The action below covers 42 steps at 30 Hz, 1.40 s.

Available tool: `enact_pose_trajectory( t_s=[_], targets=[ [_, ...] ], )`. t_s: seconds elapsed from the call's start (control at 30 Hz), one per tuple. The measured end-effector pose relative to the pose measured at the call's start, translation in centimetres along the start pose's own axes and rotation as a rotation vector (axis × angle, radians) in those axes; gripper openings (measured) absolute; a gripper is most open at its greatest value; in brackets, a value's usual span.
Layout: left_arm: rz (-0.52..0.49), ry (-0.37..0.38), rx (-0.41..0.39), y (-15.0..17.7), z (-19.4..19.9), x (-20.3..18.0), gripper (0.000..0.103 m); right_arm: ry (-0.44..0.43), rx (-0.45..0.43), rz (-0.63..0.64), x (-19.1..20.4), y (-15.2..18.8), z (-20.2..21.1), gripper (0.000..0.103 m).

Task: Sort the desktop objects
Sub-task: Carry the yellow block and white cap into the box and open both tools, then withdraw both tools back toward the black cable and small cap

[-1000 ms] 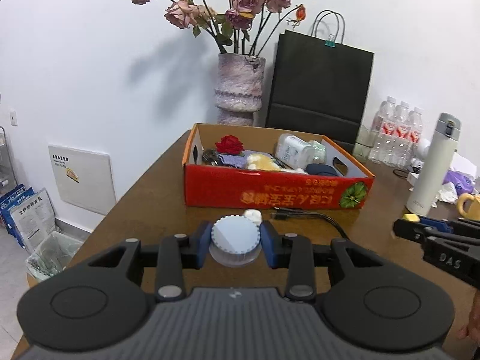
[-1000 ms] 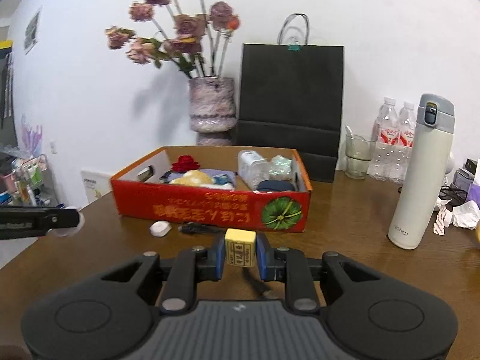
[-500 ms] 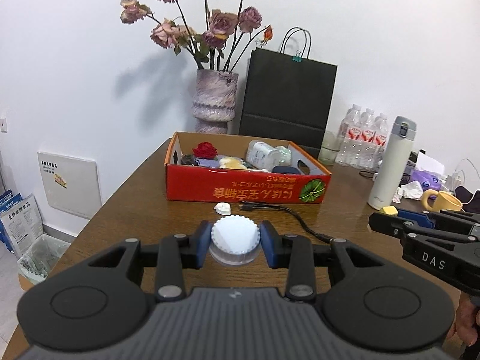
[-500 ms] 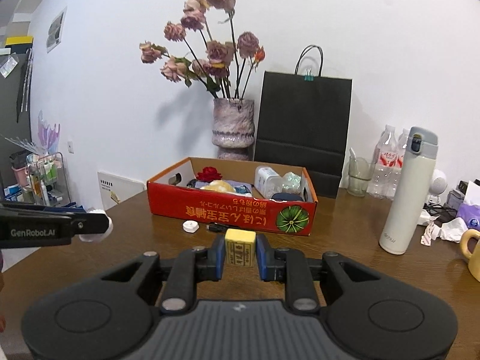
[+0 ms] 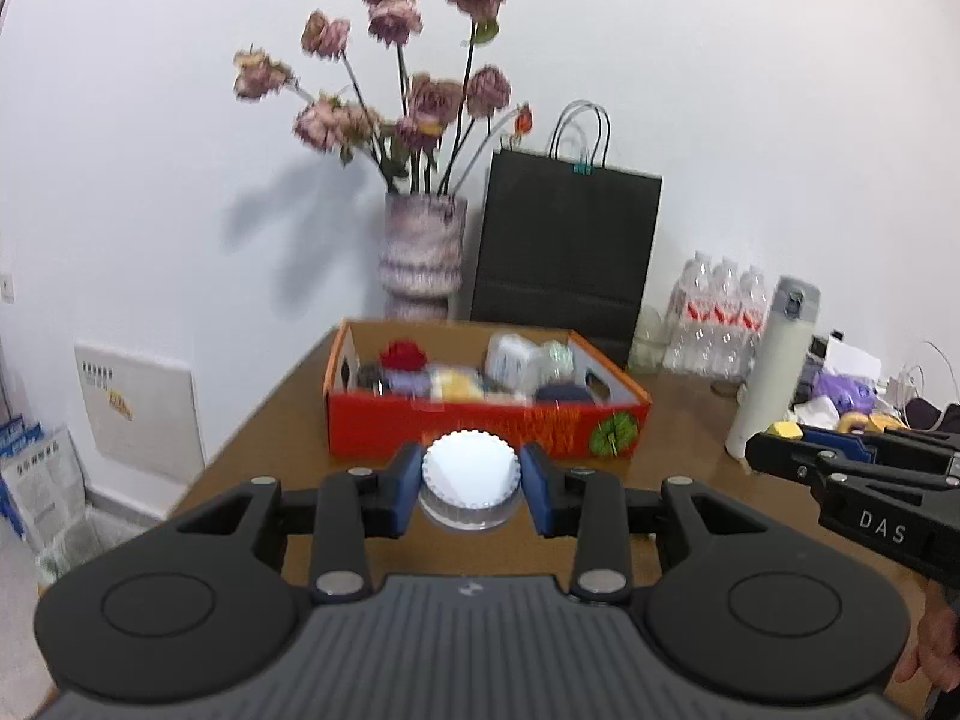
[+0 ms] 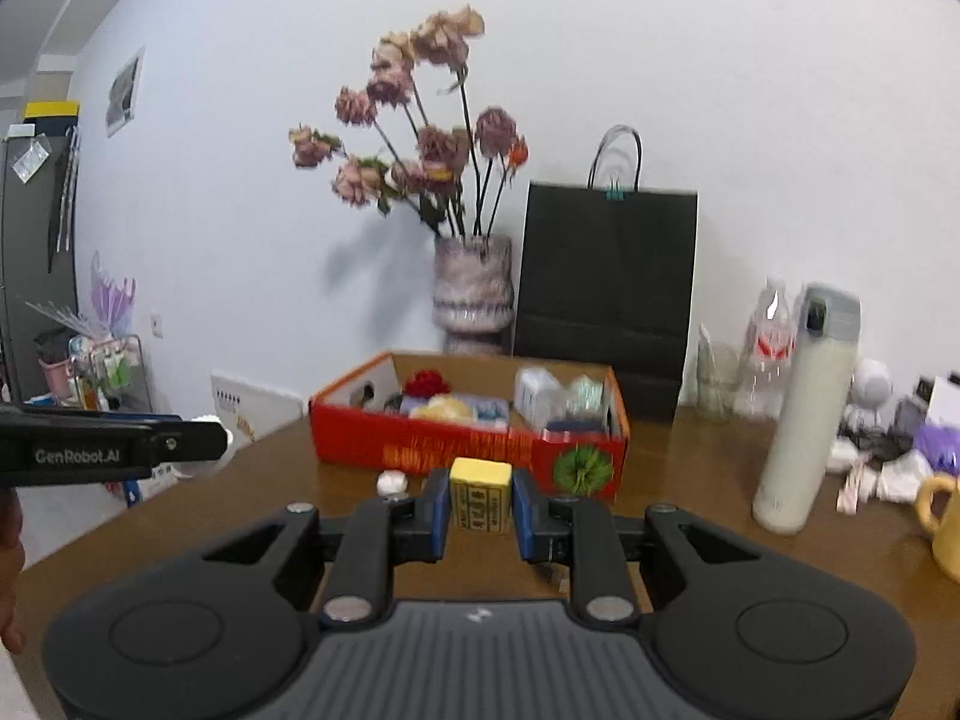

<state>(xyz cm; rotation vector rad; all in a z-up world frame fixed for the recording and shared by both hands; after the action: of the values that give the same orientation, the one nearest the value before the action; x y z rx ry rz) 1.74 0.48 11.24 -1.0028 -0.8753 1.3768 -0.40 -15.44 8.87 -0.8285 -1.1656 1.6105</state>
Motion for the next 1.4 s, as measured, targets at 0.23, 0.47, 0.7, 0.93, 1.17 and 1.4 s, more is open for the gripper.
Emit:
enact_pose_trajectory(
  t_s=[0.23,0.47,0.7,0.93,1.17,1.4],
  targets=[
    [-0.046,-0.022,-0.029,-6.4,-7.1,1.1,0.037,-0.002,-0.074,0.049,-2.0,-5.6,-4.4,0.020],
    [-0.052,0.028,0.071,-10.5,-18.2,0.0,0.037,-0.133,-0.051,-0.015,-5.2,-11.5,-13.4,0.020],
    [-0.030,-0.004,0.212,-10.2,-29.3,-0.8,0.037,-0.243,0.133,-0.189,-8.2,-13.7,-26.7,0.020],
    [0.013,-0.018,0.335,-7.7,-36.9,0.7,0.037,-0.247,0.294,-0.272,-8.7,-11.0,-37.1,0.020],
    [0.022,-0.017,0.318,-7.0,-38.6,1.4,0.056,-0.157,0.369,-0.185,-7.9,-8.3,-43.2,0.041],
    [0.023,-0.058,0.323,-8.5,-36.3,3.1,0.075,-0.148,0.329,-0.199,-8.8,-9.3,-41.6,0.051]
  ],
)
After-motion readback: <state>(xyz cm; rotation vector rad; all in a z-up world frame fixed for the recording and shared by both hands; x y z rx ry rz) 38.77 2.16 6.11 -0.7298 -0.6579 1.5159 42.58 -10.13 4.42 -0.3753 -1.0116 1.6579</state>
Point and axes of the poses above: each gripper's, at about its wrist camera, not at the fingertips, and z roughly against the way its jaws point, x to its left, y to its underside, the point moved 6 cm from there along -z, roughly the way its jaws point, and after that the axes turned 5 degrees about -y, right-handed, at the moved point
